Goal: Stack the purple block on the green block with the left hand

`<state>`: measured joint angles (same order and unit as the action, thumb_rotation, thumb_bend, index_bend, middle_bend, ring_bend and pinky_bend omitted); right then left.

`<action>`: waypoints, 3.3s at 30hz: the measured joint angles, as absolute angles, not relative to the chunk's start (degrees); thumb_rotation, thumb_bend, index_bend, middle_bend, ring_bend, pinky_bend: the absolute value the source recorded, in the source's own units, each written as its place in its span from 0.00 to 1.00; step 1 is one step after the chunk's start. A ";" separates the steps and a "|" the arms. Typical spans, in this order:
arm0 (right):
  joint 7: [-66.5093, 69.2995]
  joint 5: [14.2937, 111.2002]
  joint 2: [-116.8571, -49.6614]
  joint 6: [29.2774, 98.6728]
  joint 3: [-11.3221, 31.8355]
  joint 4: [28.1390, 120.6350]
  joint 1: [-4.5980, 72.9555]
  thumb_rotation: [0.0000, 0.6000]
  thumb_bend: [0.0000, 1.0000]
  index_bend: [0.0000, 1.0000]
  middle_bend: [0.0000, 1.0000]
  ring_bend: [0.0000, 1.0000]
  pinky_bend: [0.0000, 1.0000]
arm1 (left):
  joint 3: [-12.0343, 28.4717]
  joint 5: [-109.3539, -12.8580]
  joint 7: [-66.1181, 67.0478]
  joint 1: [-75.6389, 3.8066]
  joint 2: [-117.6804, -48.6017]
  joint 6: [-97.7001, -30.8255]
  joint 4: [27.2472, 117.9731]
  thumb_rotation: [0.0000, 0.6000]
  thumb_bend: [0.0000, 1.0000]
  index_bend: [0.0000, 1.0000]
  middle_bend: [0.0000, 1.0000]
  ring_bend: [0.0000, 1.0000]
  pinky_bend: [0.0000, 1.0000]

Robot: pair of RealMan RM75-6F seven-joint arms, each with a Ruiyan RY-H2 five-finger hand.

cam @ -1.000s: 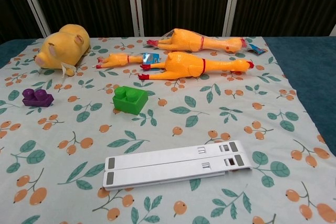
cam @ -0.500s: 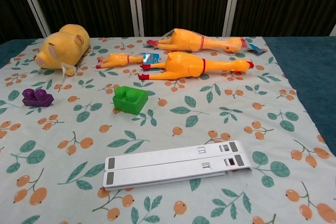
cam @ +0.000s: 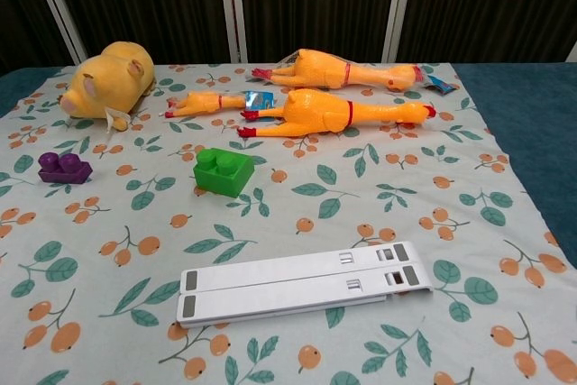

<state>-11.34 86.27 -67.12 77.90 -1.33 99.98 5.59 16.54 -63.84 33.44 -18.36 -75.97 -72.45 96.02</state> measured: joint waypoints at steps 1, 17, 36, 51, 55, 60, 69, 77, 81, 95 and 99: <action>-11.43 86.18 -67.16 77.79 -1.33 99.96 5.61 1.00 0.29 0.18 0.08 0.09 0.27 | 17.11 -62.30 34.71 -19.35 -76.50 -71.80 95.43 1.00 0.30 0.26 0.30 0.00 0.00; -12.78 85.00 -67.77 76.83 -1.21 99.78 5.91 1.00 0.29 0.18 0.08 0.09 0.27 | 19.04 -49.49 50.45 -31.23 -85.72 -69.48 87.92 1.00 0.30 0.35 0.33 0.00 0.00; -14.60 83.73 -68.55 75.85 -1.23 99.63 6.20 1.00 0.29 0.19 0.08 0.09 0.27 | 15.44 -46.20 49.69 -33.79 -91.77 -68.41 76.57 1.00 0.30 0.28 0.32 0.00 0.00; -15.16 83.23 -68.96 75.48 -1.09 99.58 6.49 1.00 0.29 0.18 0.08 0.09 0.27 | 13.28 -45.97 50.17 -35.69 -95.23 -66.97 72.06 1.00 0.31 0.30 0.33 0.01 0.00; -14.93 83.21 -68.87 75.45 -1.12 99.47 6.51 1.00 0.29 0.18 0.08 0.09 0.27 | 12.81 -45.77 50.64 -35.97 -96.27 -66.95 71.06 1.00 0.31 0.30 0.33 0.01 0.00; -14.73 83.28 -68.75 75.43 -1.20 99.48 6.52 1.00 0.29 0.18 0.08 0.09 0.27 | 12.27 -45.48 51.68 -36.32 -97.32 -66.92 70.10 1.00 0.31 0.30 0.33 0.01 0.00; -14.83 83.22 -68.74 75.40 -1.27 99.58 6.53 1.00 0.29 0.18 0.08 0.09 0.27 | 11.48 -45.09 53.07 -37.08 -99.74 -66.62 67.58 1.00 0.31 0.30 0.33 0.01 0.00; -14.82 83.45 -68.74 75.39 -1.41 99.58 6.57 1.00 0.29 0.19 0.08 0.09 0.27 | 10.79 -45.18 53.33 -37.06 -101.00 -66.41 65.48 1.00 0.31 0.31 0.33 0.01 0.00; -14.80 83.56 -68.73 75.49 -1.43 99.69 6.57 1.00 0.29 0.18 0.08 0.09 0.27 | 10.51 -45.32 53.56 -36.99 -101.41 -66.38 64.97 1.00 0.31 0.31 0.33 0.01 0.00; -14.37 83.89 -68.59 75.73 -1.50 99.60 6.54 1.00 0.29 0.19 0.08 0.09 0.27 | 9.65 -45.65 56.11 -36.59 -101.77 -67.75 65.56 1.00 0.31 0.34 0.36 0.01 0.00; -14.32 84.06 -68.49 75.88 -1.53 99.73 6.50 1.00 0.29 0.18 0.08 0.09 0.27 | 9.56 -45.81 56.91 -36.51 -101.59 -68.41 66.24 1.00 0.31 0.36 0.36 0.01 0.00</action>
<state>-14.32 84.06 -68.49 75.88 -1.53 99.73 6.50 9.56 -45.81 56.91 -36.51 -101.59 -68.41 66.24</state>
